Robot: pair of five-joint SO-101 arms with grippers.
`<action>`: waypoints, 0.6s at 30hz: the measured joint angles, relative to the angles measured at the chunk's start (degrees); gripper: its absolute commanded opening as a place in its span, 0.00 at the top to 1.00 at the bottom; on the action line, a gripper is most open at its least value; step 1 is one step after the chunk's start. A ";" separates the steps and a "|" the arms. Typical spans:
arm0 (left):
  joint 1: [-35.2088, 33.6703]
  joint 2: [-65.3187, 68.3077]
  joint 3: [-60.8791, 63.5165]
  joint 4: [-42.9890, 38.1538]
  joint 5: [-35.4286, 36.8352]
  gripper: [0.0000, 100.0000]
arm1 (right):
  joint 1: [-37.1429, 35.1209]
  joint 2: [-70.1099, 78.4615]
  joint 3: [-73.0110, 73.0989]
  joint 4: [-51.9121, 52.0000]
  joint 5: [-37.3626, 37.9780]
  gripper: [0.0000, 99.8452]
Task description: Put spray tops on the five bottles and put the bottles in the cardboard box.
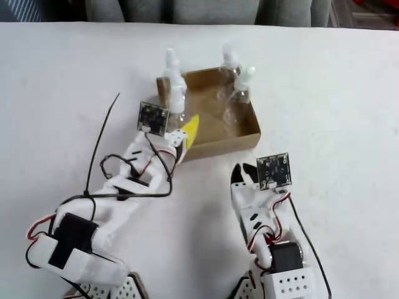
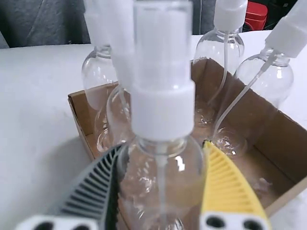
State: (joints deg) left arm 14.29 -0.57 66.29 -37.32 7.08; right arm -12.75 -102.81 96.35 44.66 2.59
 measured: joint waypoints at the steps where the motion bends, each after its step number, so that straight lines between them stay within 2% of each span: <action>1: 0.00 0.00 0.53 -0.70 0.00 0.98 | 0.00 0.00 0.00 0.00 0.00 0.98; 7: 0.00 0.09 4.04 -6.15 -0.09 0.98 | 0.00 0.00 0.00 0.00 0.00 0.98; 18: 0.00 0.35 4.13 -6.68 -0.18 0.98 | 0.00 0.00 0.00 0.00 0.00 0.98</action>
State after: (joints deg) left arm 14.29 -0.22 70.42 -44.00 6.90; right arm -12.75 -102.81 96.35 44.66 2.59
